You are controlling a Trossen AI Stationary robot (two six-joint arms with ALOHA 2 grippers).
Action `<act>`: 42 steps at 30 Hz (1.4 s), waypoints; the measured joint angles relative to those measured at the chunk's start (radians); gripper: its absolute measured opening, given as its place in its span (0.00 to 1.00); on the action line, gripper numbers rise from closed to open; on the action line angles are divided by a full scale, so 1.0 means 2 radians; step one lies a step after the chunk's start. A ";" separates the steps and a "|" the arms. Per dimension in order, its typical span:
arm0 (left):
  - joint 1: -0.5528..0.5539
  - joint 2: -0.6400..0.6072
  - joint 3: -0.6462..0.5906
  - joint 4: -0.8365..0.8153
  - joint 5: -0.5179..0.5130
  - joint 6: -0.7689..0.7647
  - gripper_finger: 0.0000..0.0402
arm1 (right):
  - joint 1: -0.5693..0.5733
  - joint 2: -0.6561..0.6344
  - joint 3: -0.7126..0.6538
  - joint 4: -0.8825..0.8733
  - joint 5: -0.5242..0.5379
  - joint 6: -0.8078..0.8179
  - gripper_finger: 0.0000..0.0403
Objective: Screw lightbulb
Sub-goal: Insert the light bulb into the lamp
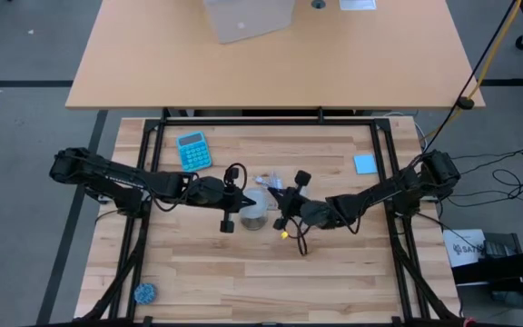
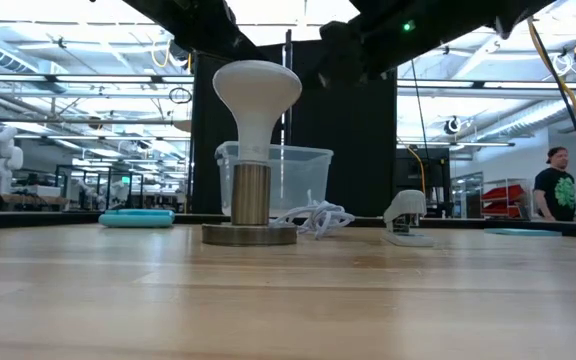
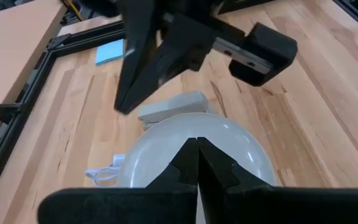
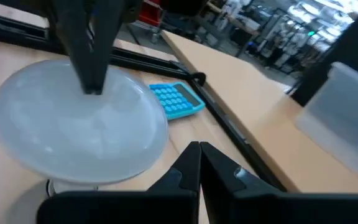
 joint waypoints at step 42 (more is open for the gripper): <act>0.008 0.000 0.000 -0.012 -0.040 -0.012 0.00 | 0.045 0.001 0.000 -0.037 -0.136 0.041 0.00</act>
